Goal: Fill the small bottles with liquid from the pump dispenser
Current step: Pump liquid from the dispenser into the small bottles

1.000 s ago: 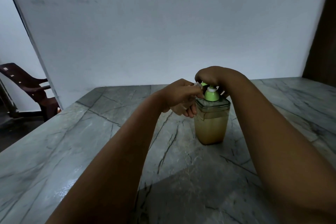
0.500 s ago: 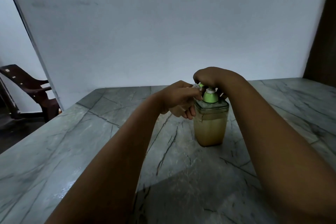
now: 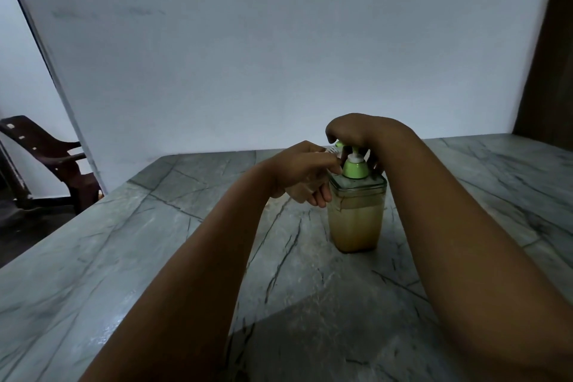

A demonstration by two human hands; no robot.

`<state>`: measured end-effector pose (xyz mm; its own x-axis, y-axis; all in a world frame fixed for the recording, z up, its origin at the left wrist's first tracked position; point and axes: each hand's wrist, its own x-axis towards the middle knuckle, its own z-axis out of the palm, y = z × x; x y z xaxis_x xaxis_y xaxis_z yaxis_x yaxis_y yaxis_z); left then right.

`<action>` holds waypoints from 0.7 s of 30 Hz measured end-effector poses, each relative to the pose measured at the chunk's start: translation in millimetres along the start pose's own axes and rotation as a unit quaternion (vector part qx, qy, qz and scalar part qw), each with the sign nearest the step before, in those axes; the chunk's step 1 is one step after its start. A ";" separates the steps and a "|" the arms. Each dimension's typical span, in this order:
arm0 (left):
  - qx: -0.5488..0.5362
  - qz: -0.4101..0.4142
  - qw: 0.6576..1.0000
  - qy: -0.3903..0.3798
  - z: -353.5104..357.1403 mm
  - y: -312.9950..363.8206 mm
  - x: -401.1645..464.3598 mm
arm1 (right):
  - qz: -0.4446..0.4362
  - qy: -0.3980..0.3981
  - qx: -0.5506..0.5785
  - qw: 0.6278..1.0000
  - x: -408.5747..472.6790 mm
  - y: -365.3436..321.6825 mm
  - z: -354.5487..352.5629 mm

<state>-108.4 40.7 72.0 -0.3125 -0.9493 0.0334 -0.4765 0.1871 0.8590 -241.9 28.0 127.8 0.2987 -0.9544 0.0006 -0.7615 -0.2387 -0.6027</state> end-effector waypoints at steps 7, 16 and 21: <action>-0.008 -0.006 1.000 0.003 1.4 -0.1 0.4 | -0.004 -0.024 -0.062 0.998 2.1 4.0 5.5; -0.007 -0.005 1.000 -0.002 2.5 1.9 -1.3 | -0.014 -0.013 0.054 0.998 -7.1 0.6 -0.3; -0.007 -0.002 1.000 0.002 2.3 1.7 -1.3 | -0.005 -0.021 -0.028 0.999 -3.4 3.4 1.0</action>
<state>-110.7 42.9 72.3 -0.3082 -0.9508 0.0319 -0.4664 0.1802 0.8660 -244.9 30.5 125.0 0.3305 -0.9434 -0.0279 -0.7885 -0.2598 -0.5575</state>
